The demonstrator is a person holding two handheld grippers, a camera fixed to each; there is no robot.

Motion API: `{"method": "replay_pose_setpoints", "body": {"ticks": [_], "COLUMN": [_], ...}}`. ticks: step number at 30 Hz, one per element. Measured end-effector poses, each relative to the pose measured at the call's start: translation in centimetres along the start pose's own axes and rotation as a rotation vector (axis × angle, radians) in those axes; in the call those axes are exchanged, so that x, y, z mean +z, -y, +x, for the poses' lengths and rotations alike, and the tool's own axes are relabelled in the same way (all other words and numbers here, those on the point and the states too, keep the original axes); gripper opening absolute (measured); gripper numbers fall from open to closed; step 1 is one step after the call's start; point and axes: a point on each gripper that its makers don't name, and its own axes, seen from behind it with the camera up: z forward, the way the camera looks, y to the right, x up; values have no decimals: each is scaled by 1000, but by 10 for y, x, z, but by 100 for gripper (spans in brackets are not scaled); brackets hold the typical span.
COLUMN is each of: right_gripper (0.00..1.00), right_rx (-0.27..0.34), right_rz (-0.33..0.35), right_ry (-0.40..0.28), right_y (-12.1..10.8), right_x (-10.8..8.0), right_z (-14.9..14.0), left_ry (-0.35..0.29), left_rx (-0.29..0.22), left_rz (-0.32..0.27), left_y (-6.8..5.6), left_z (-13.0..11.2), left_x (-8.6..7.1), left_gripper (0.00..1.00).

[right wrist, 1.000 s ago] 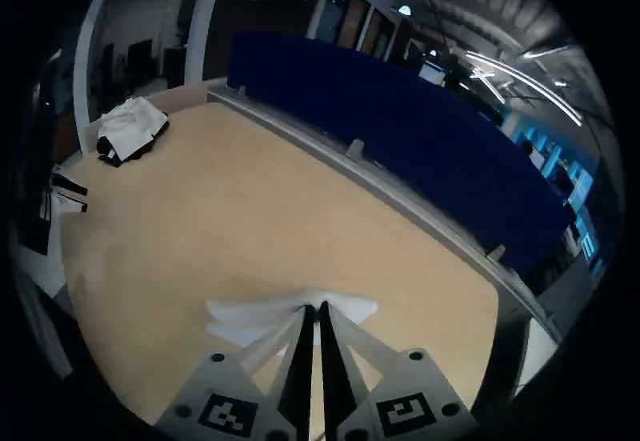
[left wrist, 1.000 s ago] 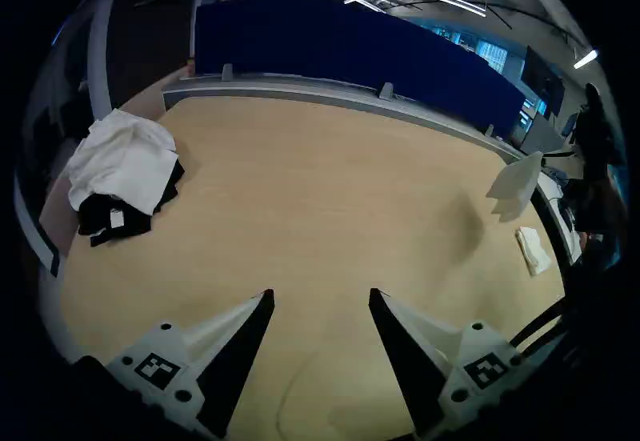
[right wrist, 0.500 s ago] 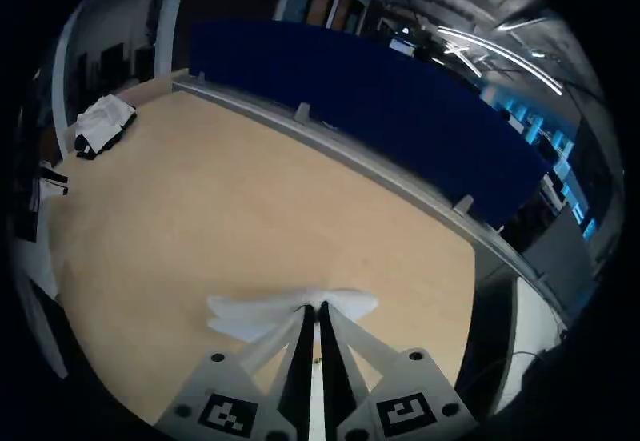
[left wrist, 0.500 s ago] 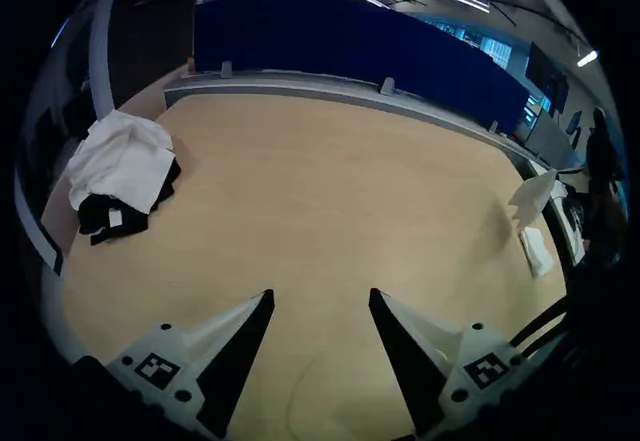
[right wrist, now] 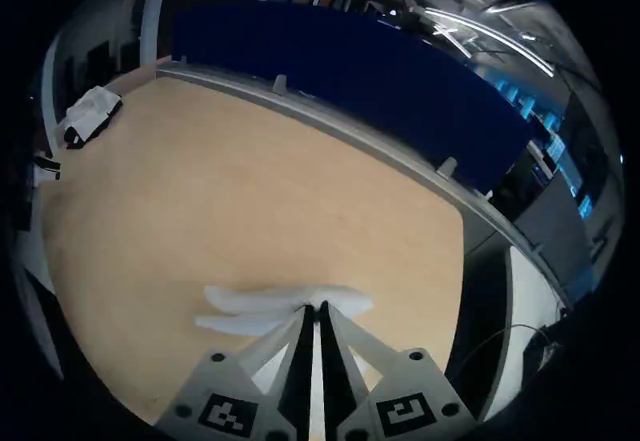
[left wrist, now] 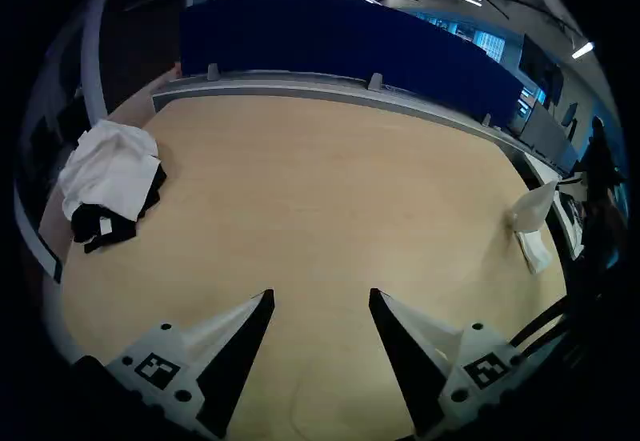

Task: Fold towel

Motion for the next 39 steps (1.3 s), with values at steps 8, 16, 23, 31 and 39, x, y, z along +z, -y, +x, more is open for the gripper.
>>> {"method": "replay_pose_setpoints", "body": {"ticks": [8, 16, 23, 31, 39], "right_gripper": [5, 5, 5, 5, 5], "right_rx": [18, 74, 130, 166, 210], "right_rz": [-25, -46, -57, -66, -73], "right_ry": [48, 107, 147, 199, 270], "right_y": [-12, -18, -18, -17, -10], "right_x": [-9, -17, -19, -16, -11], "right_z": [-37, -89, -125, -157, -196], "left_ry": [1, 14, 19, 20, 23], "left_rx": [7, 11, 26, 34, 37], "left_rz": [-4, -5, -6, -2, 13], "left_y": [-3, -3, -5, -6, -1], "left_z": [1, -5, -6, -7, -10], "left_x": [-2, -4, -5, -8, -9], "left_gripper": [88, 88, 88, 88, 88]}}
